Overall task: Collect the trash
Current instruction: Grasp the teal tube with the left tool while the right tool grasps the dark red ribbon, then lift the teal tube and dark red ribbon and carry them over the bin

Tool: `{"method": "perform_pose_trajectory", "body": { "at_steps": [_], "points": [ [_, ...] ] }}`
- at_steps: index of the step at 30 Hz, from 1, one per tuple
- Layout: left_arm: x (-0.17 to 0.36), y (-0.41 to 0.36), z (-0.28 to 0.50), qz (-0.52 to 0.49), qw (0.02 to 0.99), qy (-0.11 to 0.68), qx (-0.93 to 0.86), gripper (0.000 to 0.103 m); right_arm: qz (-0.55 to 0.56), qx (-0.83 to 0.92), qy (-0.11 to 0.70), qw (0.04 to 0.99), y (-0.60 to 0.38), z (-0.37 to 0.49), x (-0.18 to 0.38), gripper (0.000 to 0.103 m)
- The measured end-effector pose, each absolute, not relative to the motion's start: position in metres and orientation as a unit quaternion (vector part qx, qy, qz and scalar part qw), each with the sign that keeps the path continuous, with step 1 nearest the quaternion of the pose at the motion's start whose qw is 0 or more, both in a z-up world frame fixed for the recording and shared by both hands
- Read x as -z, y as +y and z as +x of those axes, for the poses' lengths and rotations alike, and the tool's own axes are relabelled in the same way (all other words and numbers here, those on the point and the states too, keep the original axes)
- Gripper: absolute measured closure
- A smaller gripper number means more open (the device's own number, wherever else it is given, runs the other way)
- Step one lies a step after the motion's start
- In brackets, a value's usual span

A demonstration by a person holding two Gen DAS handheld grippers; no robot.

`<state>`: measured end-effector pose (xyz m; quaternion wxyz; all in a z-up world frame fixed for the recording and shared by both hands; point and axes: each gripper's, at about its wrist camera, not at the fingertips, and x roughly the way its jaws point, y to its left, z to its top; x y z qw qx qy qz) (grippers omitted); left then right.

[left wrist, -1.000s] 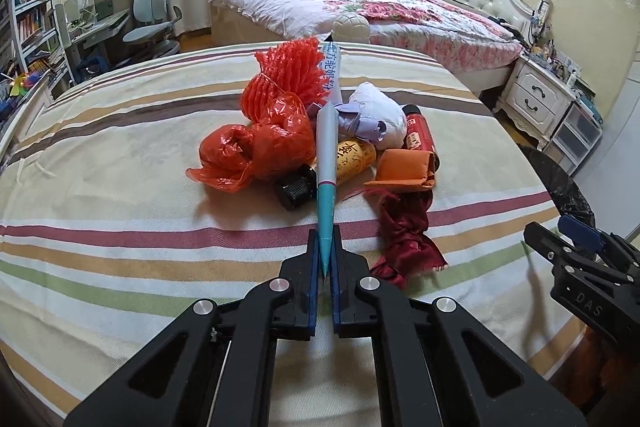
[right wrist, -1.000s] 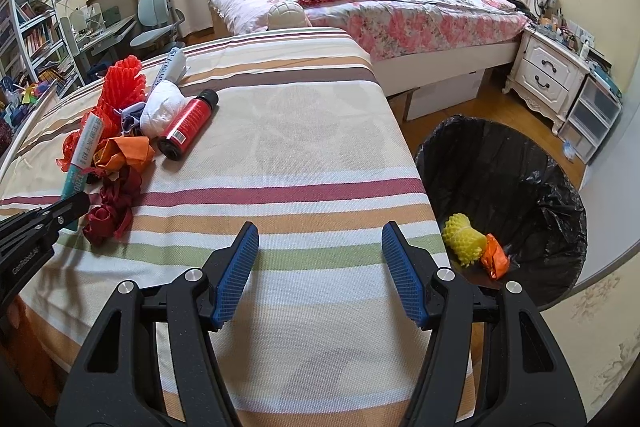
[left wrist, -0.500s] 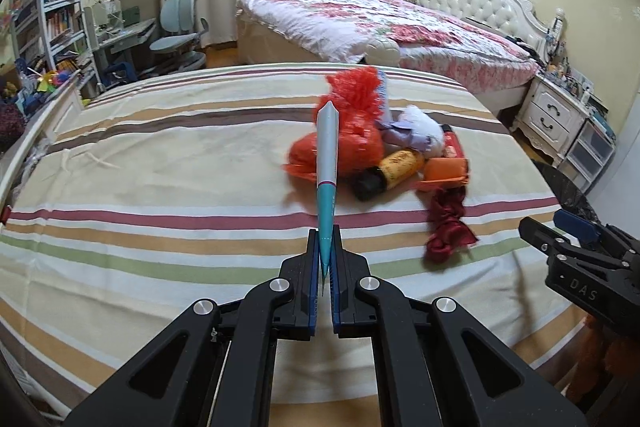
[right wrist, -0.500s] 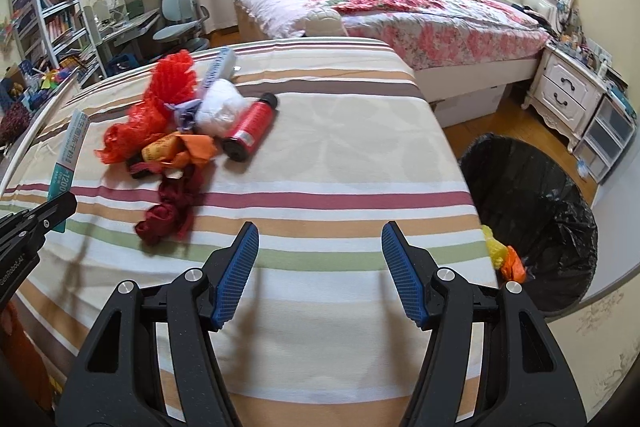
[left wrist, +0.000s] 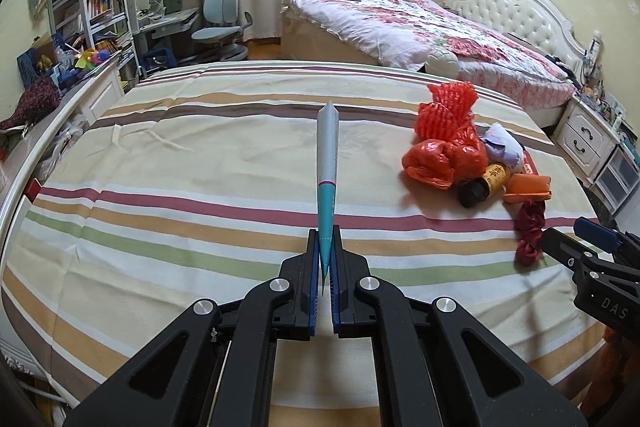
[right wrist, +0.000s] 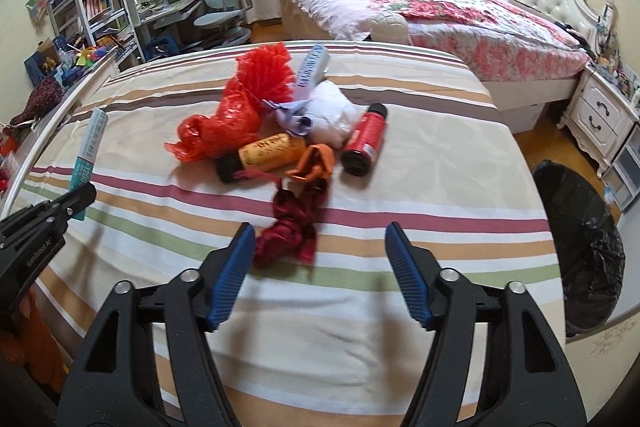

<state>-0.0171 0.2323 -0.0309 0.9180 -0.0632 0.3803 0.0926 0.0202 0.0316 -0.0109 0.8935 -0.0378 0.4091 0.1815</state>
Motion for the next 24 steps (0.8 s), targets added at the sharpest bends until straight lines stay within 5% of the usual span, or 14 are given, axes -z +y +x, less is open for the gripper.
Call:
{"method": "perform_pose_trajectory", "body": {
  "at_steps": [10,12,17,24],
  "points": [
    [0.034,0.238,-0.018,-0.073,0.919,0.379,-0.083,0.098,-0.057,-0.167,0.429,0.886,0.049,0.031,0.027,0.033],
    [0.034,0.236,-0.018,-0.073,0.918,0.380,-0.080,0.098,-0.057,-0.171,0.434,0.883,0.048,0.030,0.029,0.037],
    [0.034,0.229,-0.020,-0.074,0.919,0.380,-0.073,0.098,-0.061,-0.179,0.434,0.881,0.044,0.024,0.030,0.072],
    [0.030,0.217,-0.025,-0.068,0.921,0.377,-0.064,0.098,-0.056,-0.187,0.432,0.880,0.034,0.011,0.027,0.077]
  ]
}}
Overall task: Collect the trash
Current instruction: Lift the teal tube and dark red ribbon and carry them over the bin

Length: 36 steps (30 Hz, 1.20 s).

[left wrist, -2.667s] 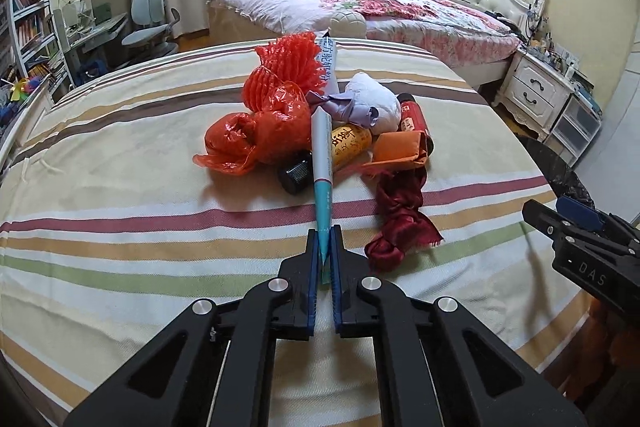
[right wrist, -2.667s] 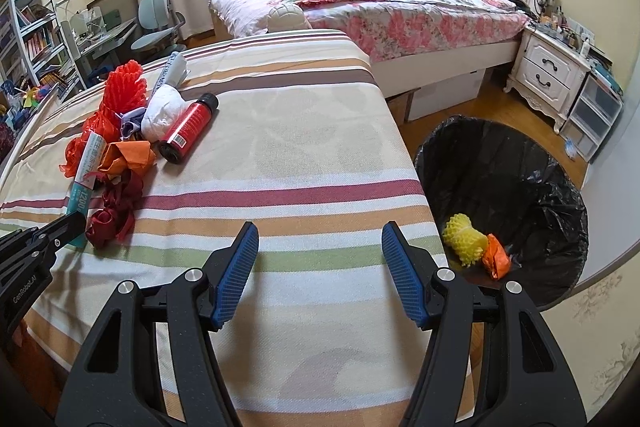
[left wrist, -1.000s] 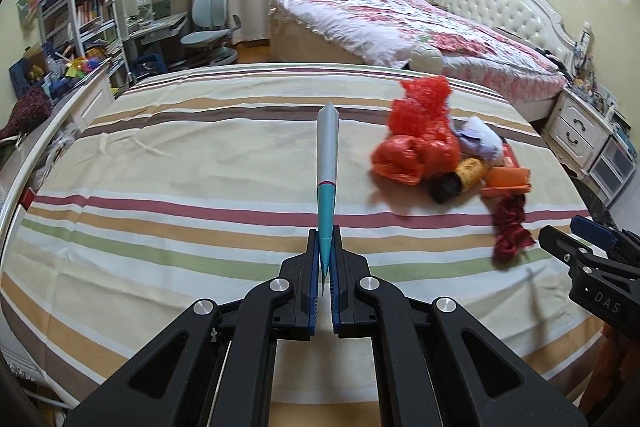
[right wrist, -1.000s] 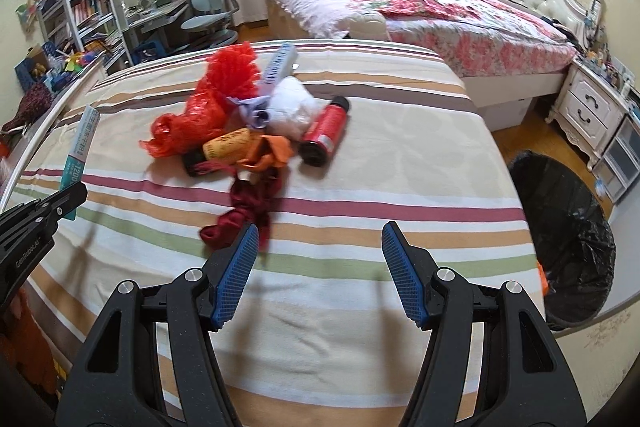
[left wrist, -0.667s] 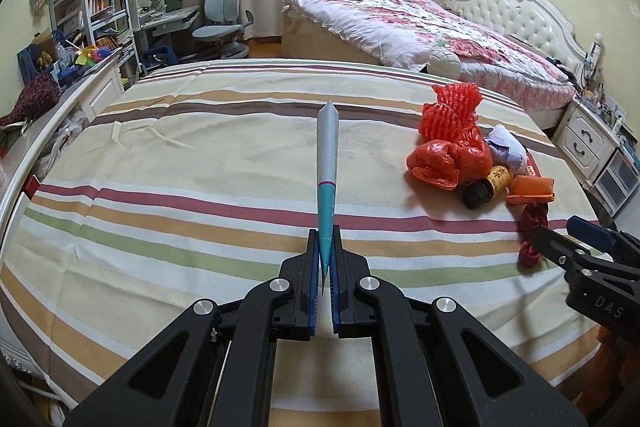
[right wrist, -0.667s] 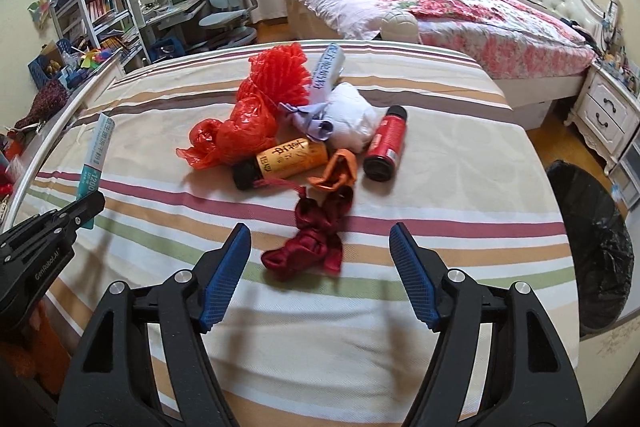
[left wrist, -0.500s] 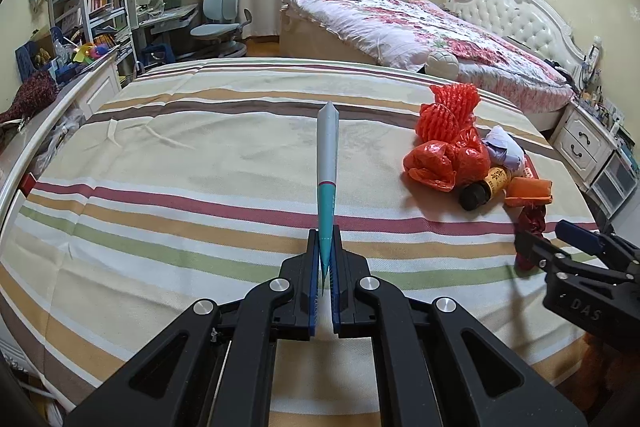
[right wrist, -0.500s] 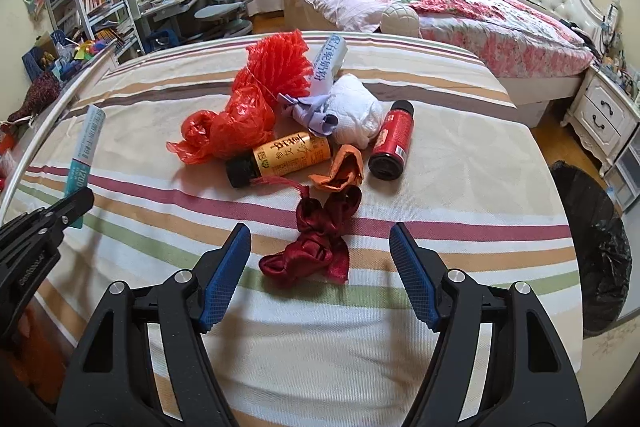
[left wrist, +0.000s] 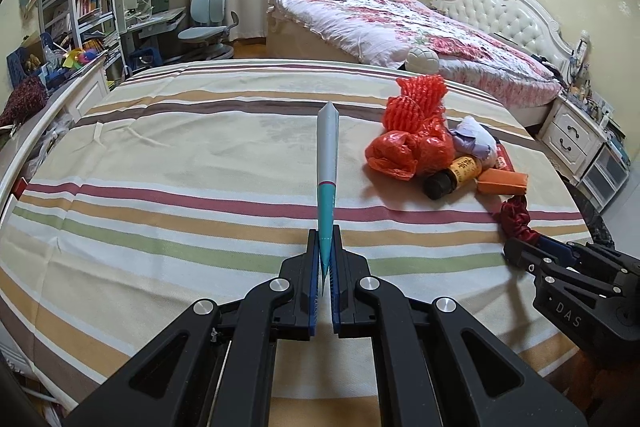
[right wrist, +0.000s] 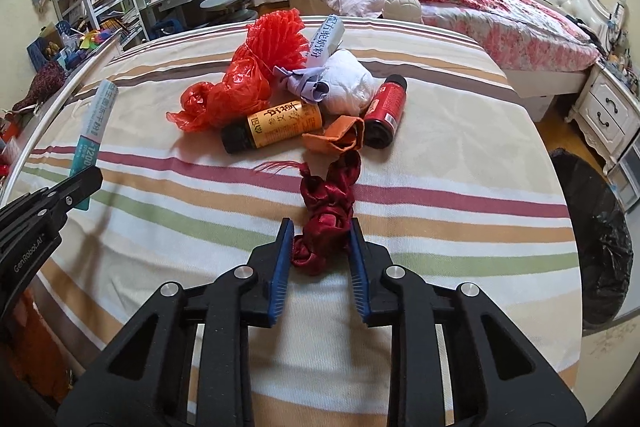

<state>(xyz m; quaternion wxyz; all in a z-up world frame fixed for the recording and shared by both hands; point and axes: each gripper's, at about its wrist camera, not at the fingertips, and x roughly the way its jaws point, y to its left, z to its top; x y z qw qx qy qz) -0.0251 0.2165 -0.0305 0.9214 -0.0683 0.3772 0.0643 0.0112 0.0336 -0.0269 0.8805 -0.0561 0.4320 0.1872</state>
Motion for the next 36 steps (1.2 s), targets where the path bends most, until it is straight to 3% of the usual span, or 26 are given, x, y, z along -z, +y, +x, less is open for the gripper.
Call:
{"method": "perform_pose_trajectory", "body": {
  "at_steps": [22,25,29,34,36],
  "points": [
    [0.018,0.165,-0.033,-0.048,0.930,0.364,-0.026,0.098,-0.027,-0.160,0.418,0.894,-0.022,-0.007,0.020,0.085],
    [0.018,0.162,-0.033,-0.044,0.930,0.364,-0.025,0.098,-0.020,-0.162,0.420,0.893,-0.025,-0.005,0.021,0.081],
    [0.021,0.163,-0.033,-0.045,0.928,0.368,-0.028,0.098,-0.019,-0.153,0.419,0.895,-0.026,0.001,0.024,0.060],
    [0.027,0.168,-0.033,-0.049,0.925,0.376,-0.030,0.098,-0.028,-0.157,0.430,0.889,-0.024,0.005,0.030,0.061],
    [0.029,0.169,-0.033,-0.051,0.924,0.379,-0.030,0.098,-0.038,-0.155,0.432,0.888,-0.021,0.005,0.033,0.075]
  ]
}}
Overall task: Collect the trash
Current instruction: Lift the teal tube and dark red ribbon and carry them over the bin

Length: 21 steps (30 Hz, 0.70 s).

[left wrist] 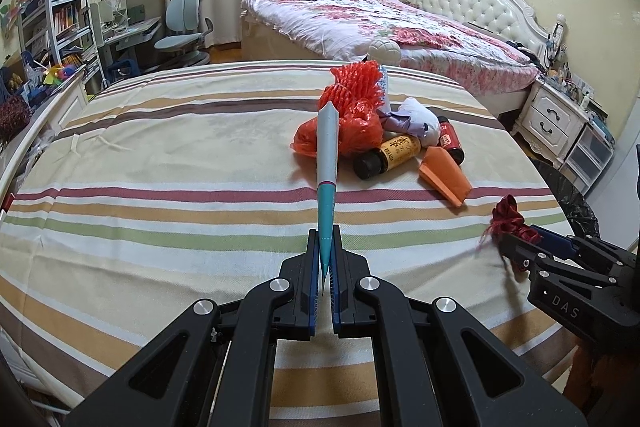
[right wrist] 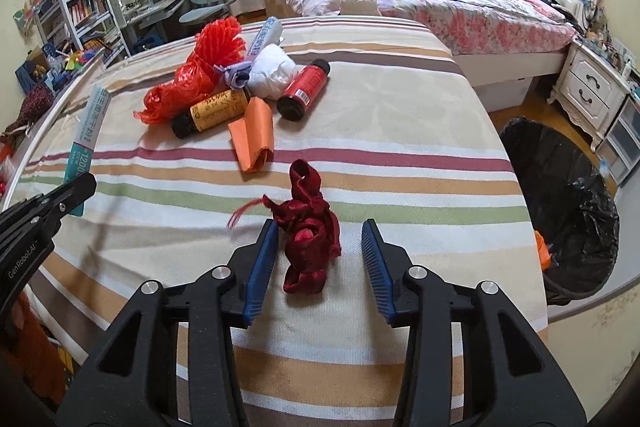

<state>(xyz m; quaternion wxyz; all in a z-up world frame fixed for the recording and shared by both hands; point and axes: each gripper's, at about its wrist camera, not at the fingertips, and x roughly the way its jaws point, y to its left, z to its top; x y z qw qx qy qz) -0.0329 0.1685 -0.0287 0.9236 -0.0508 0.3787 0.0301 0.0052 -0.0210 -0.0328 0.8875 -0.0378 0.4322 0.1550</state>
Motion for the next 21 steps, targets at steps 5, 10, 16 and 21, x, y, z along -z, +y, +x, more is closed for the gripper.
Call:
{"method": "perform_pose_trajectory", "body": {
  "at_steps": [5,10,16,21],
  "points": [
    [0.028,0.167,-0.034,-0.054,0.924,0.377,-0.026,0.098,-0.036,-0.149,0.422,0.894,-0.026,0.004,0.028,0.083],
    [0.019,0.158,-0.034,-0.051,0.928,0.368,-0.011,0.098,-0.020,-0.131,0.403,0.905,-0.047,0.006,0.012,0.083],
    [0.006,0.127,-0.026,-0.043,0.934,0.353,0.025,0.098,-0.002,-0.088,0.379,0.921,-0.086,0.013,-0.008,0.083],
    [-0.003,0.087,-0.012,-0.028,0.936,0.343,0.069,0.098,0.013,-0.040,0.362,0.931,-0.130,0.022,-0.019,0.083]
  ]
}}
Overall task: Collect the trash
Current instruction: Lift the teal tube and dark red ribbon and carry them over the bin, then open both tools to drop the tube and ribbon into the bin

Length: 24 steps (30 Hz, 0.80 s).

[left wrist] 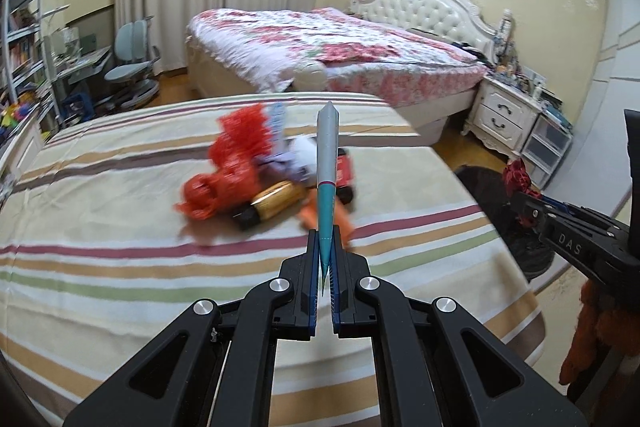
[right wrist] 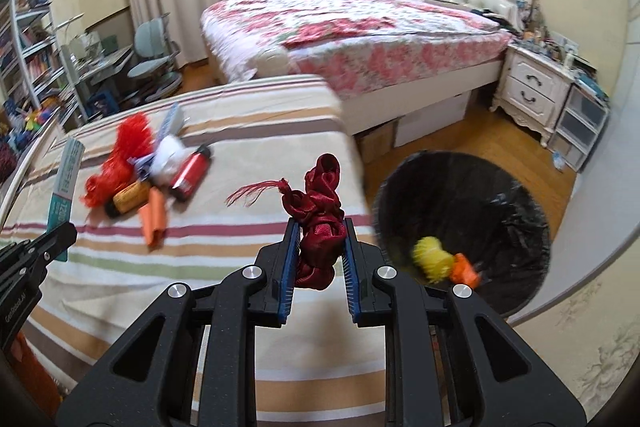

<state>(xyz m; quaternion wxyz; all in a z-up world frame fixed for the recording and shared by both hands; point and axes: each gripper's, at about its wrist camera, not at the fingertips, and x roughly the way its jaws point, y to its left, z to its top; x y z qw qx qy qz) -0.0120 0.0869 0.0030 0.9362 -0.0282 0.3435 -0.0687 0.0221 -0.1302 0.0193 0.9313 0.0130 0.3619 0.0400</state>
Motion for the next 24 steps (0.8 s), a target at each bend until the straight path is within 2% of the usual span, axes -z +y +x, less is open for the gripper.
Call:
{"method": "perform_pose_trajectory", "body": {
  "at_steps": [15,24],
  "points": [
    [0.002,-0.049,0.045,0.020,0.921,0.346,0.179,0.098,0.057,0.060,0.355,0.931,-0.234,0.054,-0.006,0.083],
    [0.024,-0.097,0.074,0.044,0.909,0.366,0.196,0.098,0.078,0.088,0.374,0.920,-0.274,0.070,0.016,0.082]
  ]
}}
